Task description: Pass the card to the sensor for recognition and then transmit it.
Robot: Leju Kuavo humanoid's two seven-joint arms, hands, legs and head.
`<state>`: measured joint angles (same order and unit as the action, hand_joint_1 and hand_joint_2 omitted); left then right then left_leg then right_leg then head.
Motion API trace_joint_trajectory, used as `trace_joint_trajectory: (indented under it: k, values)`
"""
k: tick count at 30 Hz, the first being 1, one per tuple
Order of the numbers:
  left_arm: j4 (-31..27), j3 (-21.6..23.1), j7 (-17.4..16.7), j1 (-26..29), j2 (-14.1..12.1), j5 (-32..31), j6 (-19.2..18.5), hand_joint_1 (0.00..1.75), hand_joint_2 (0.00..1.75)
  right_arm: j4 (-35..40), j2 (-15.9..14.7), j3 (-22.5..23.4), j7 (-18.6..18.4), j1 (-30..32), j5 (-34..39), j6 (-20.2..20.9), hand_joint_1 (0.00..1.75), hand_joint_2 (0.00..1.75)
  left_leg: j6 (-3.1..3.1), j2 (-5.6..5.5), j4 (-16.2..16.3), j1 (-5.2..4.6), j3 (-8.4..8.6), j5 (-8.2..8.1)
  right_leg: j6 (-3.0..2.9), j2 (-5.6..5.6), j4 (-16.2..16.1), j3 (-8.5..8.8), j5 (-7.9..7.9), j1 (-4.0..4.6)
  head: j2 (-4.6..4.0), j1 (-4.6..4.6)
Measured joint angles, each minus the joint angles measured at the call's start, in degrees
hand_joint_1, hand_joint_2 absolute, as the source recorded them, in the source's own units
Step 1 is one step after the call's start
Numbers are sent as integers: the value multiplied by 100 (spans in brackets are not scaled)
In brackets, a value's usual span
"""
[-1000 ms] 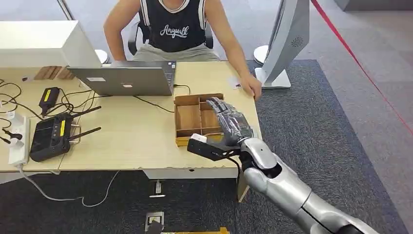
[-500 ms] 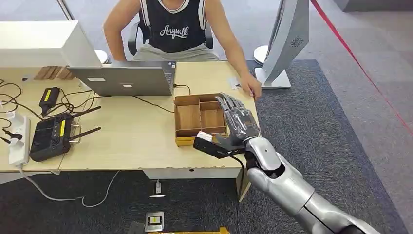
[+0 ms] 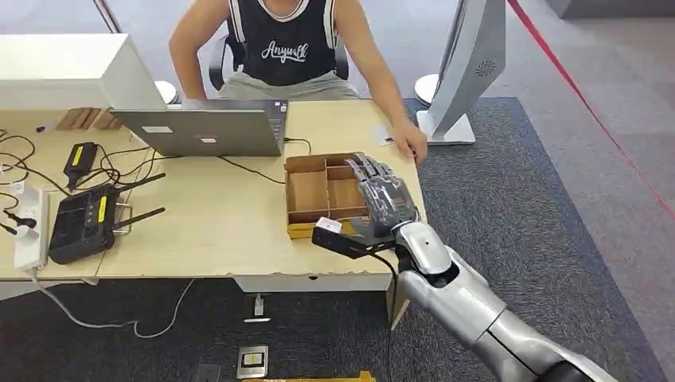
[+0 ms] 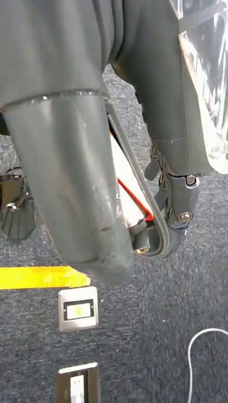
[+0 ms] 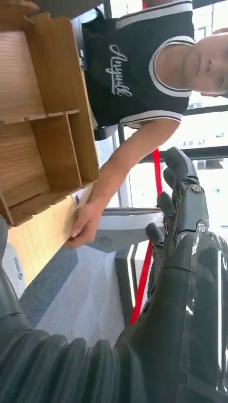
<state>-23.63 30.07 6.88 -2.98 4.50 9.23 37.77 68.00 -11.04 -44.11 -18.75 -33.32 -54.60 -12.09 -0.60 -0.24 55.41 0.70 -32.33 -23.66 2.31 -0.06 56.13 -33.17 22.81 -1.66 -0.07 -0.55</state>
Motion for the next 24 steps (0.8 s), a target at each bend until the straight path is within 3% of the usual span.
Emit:
trace_joint_trajectory:
  k: [24]
  values:
    - [-92, 0, -79, -14, 0, 57, 0, 0, 0, -765, 441, -98, 271, -154, 356, 109, 0, 175, 0, -1, 0, 0, 0, 0, 0, 0, 0, -1, 0, 0, 0, 0]
